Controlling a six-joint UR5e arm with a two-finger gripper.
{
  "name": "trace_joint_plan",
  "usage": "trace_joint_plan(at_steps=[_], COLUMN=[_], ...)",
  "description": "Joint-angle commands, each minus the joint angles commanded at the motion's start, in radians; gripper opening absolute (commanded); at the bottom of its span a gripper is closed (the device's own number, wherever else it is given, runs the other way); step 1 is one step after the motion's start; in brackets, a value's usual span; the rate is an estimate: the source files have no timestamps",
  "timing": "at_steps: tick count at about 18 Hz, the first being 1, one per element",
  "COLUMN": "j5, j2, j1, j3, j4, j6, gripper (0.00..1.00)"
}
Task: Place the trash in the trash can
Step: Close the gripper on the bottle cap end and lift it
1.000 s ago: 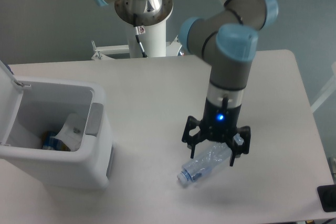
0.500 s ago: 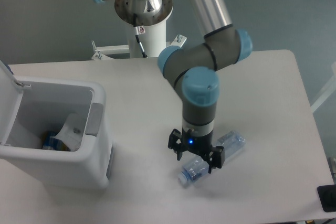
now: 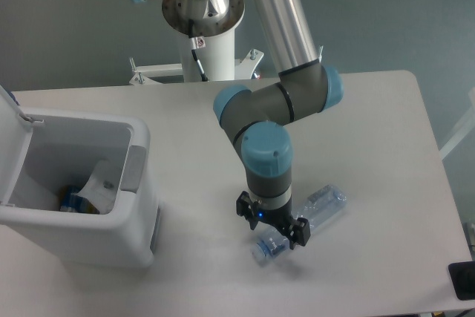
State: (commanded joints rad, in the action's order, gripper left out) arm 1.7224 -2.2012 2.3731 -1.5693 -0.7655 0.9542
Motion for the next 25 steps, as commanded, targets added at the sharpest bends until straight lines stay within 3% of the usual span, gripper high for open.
trace_joint_plan(at_steps=[4,9,11,15,19,22,25], j5=[0.059,0.057,0.059,0.049,0.027,-0.183,-0.427], j2=[-0.031,-0.055,-0.065,-0.052,-0.029,-0.009,0.049], j1=[-0.025,-0.028,-0.032,-0.031,-0.017,0.026,0.078], j3=[0.015,0.050,0.074,0.100,0.178,0.241,0.262], j4=[0.002,0.000,0.000,-0.002,-0.003,-0.003,-0.003], j6=[-0.009,-0.069,-0.089,-0.104,-0.194,-0.320,-0.432], gripper=[0.95,0.41,0.27,0.24,0.24,0.25,0.26])
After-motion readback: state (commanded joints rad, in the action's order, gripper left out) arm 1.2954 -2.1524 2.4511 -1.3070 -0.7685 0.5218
